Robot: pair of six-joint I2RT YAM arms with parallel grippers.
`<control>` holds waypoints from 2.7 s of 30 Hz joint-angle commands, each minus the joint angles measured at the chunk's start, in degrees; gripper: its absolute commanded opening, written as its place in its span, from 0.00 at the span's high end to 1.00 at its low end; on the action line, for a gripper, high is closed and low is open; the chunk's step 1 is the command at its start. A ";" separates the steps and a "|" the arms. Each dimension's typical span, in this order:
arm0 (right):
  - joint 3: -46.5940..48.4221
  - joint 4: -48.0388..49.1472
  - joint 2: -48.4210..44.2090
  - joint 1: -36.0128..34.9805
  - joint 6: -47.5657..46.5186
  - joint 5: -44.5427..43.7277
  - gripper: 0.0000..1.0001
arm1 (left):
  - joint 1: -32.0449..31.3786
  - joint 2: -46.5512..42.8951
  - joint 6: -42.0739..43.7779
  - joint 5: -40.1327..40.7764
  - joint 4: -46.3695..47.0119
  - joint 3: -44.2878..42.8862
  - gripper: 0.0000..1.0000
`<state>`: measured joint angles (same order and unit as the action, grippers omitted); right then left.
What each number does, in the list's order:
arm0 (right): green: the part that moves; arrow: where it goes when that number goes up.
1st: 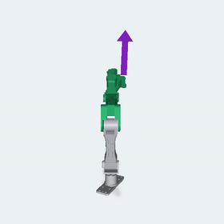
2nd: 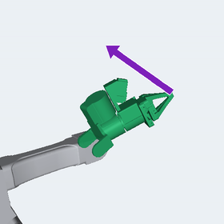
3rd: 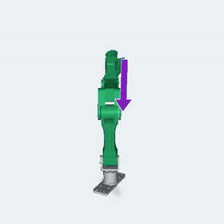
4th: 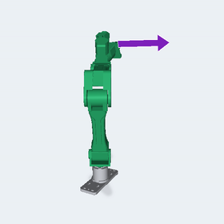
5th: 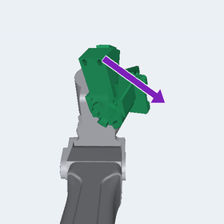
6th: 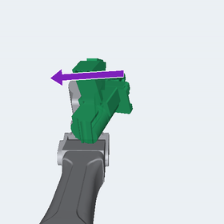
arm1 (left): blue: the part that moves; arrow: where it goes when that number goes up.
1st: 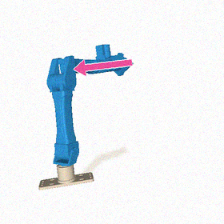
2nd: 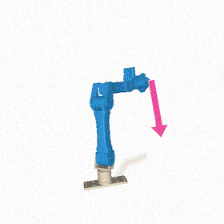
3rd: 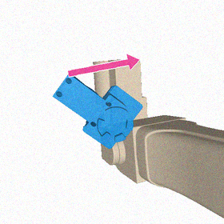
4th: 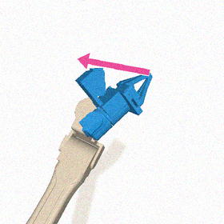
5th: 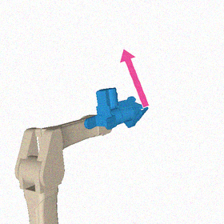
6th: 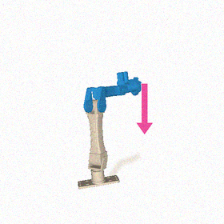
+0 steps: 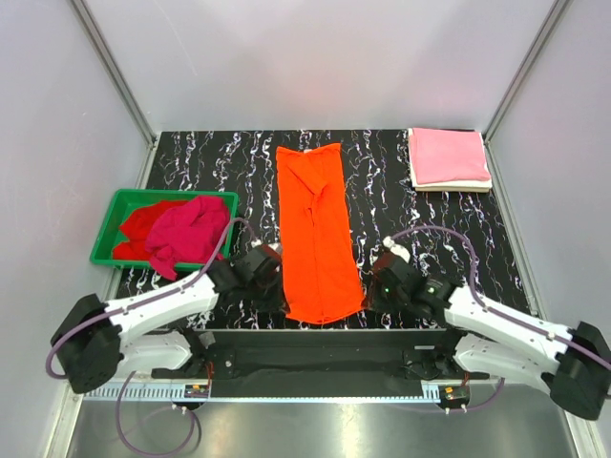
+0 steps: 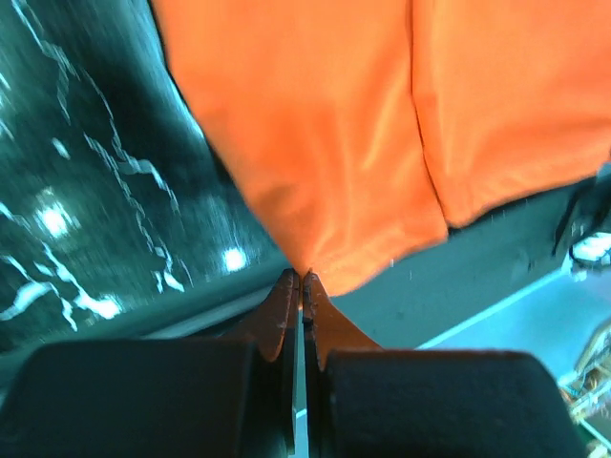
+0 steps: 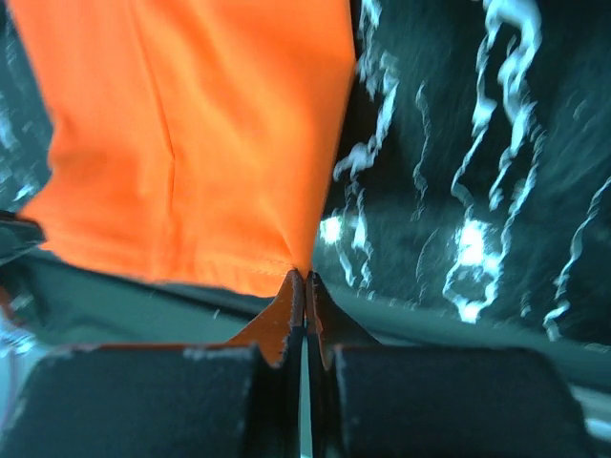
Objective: Fold and stack the t-shirts
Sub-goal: Fold the tshirt
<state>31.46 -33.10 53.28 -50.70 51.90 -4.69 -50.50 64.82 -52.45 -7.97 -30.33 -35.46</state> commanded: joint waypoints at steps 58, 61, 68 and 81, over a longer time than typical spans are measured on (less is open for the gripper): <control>69.26 0.58 65.98 26.00 -40.30 11.10 1.00 | 36.17 55.77 20.89 -8.03 -2.28 -62.36 1.00; 71.54 0.49 67.74 26.26 -40.83 11.10 0.99 | 36.52 57.17 20.89 -7.41 -2.19 -63.68 0.97; 79.25 -1.17 74.60 28.28 -41.88 11.37 0.75 | 37.67 59.38 20.89 -5.67 -3.42 -67.89 0.68; 73.49 -2.06 68.02 28.81 -37.05 17.16 0.78 | 33.10 52.60 22.39 -0.56 -3.60 -63.15 0.66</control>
<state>107.04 -37.43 126.41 -21.41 12.91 8.19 -15.03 120.55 -31.29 -7.16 -35.68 -100.09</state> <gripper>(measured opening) 0.230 0.362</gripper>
